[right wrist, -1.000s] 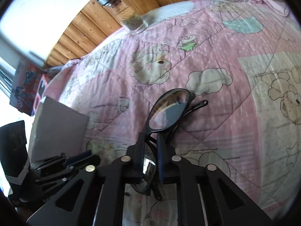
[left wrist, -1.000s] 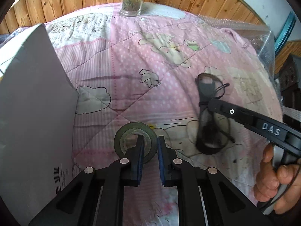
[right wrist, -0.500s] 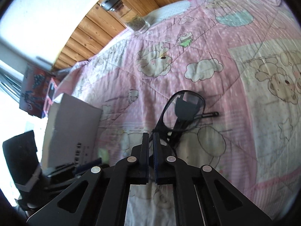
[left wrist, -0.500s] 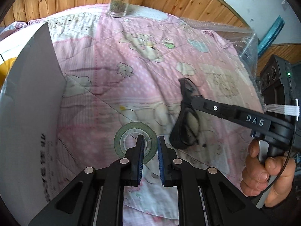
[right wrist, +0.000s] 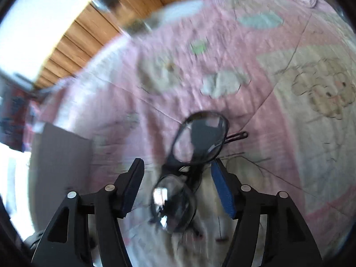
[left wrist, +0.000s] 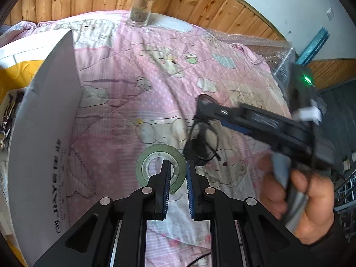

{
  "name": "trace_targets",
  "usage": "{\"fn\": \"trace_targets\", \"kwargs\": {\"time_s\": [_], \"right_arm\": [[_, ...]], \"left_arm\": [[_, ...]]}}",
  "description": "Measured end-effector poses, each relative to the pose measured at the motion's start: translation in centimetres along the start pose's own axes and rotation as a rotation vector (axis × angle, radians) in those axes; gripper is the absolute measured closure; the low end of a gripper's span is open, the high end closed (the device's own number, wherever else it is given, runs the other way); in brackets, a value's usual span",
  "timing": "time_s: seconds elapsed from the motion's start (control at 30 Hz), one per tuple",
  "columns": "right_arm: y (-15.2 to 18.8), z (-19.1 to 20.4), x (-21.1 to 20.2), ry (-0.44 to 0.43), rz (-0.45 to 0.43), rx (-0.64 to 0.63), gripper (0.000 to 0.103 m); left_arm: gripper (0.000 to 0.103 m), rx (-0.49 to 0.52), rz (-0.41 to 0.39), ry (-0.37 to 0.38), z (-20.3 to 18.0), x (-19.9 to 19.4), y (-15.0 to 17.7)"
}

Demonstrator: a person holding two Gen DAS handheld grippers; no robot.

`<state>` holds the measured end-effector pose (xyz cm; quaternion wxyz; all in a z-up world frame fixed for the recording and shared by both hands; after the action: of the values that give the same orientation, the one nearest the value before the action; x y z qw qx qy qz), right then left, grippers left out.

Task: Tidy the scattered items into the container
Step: 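Grasp the green tape roll with the left tool while the right tool grasps the black glasses, then lift the tape roll and glasses with both tools and carry them over the box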

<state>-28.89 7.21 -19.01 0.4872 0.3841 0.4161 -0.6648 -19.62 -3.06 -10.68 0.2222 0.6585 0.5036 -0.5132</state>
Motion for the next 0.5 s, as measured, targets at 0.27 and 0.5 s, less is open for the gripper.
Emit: {"fn": "trace_targets", "kwargs": {"time_s": [0.27,0.5], "right_arm": [[1.7,0.1,-1.2,0.053,-0.008,-0.077,0.064],[5.7,-1.1,-3.5,0.007,0.009,-0.051,0.064]], "left_arm": [[0.089,-0.004,-0.002,0.025,0.2,-0.2,0.6],[0.089,0.000,-0.008,0.049,-0.7,-1.0,1.5]]}}
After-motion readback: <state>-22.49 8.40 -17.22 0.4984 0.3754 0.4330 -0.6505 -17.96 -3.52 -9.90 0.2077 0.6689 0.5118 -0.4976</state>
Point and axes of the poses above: each gripper's, at about its wrist camera, not at the fingertips, and x roughly the way its jaws point, z to its left, y to its underside, the point moved 8 cm from there along x, roughly the way its jaws point, and after that the axes turned 11 degrees about z, right-handed, at the moved point
